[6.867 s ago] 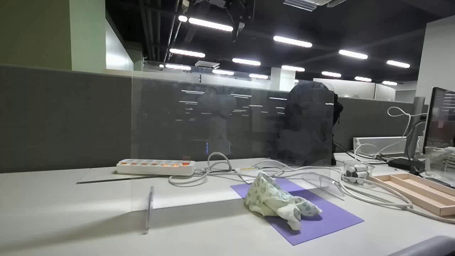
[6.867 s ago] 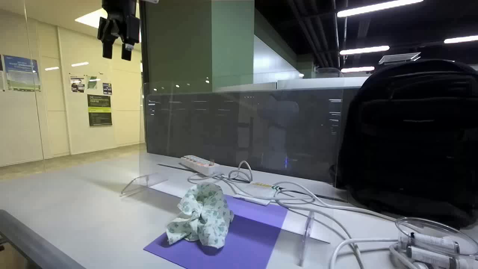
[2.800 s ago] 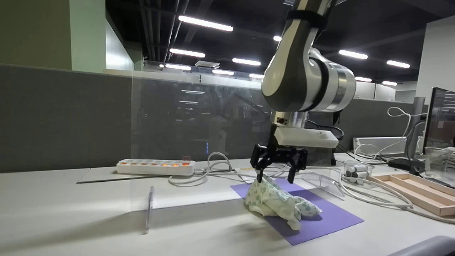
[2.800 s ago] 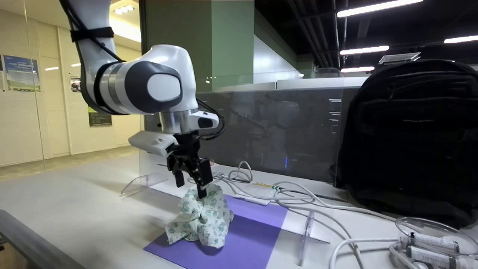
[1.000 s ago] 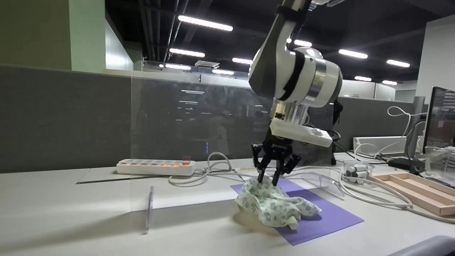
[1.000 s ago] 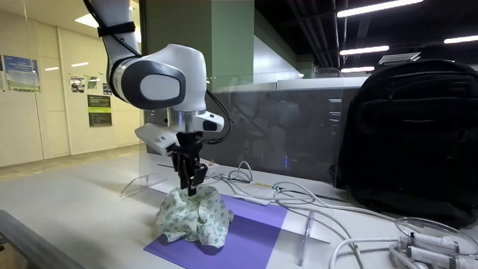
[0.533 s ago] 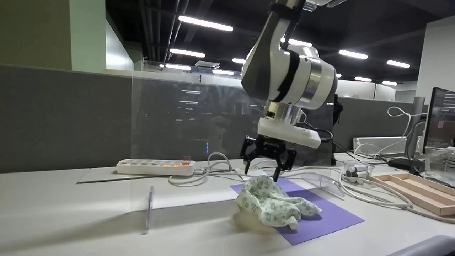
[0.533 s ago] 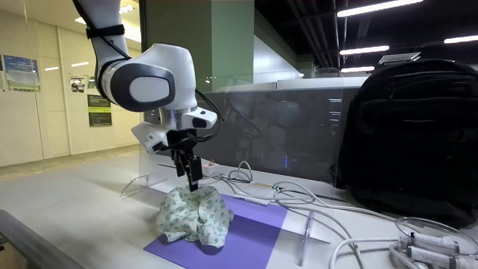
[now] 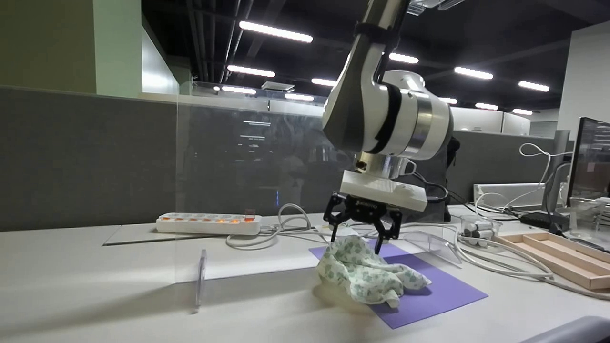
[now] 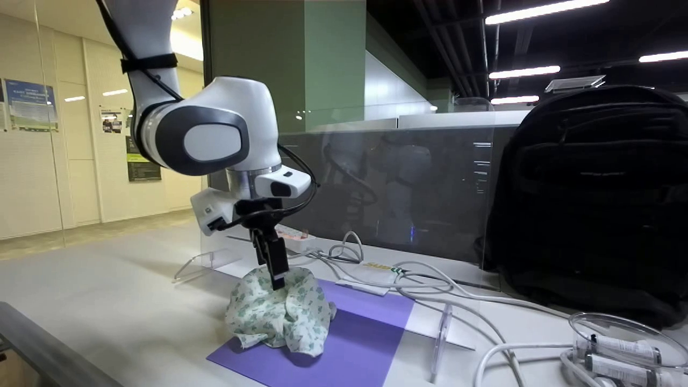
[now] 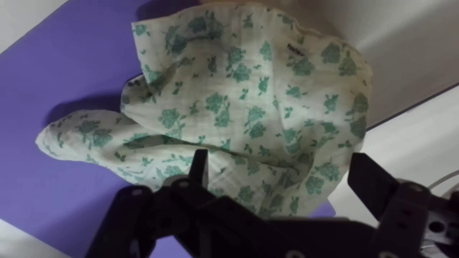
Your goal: Hang the towel on the transparent stand on table
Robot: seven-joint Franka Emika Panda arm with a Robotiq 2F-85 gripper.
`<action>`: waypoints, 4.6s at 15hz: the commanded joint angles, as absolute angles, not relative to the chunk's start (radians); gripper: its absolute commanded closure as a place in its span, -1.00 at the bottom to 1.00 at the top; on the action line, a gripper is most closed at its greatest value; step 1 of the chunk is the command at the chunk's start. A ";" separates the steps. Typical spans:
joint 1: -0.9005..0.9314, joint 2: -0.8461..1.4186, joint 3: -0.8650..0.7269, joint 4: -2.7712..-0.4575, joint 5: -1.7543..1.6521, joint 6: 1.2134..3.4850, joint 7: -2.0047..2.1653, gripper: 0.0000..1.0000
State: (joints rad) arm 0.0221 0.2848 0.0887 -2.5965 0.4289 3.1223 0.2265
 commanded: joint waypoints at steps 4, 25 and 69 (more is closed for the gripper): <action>0.018 0.284 0.095 -2.596 0.429 3.123 0.226 -1.00; 0.125 0.421 0.001 -2.524 0.435 3.243 0.346 0.79; 0.098 -0.434 0.123 -2.539 0.390 2.824 0.458 1.00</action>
State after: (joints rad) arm 0.0822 -0.4747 0.1270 -2.6220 0.3556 2.7916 0.4386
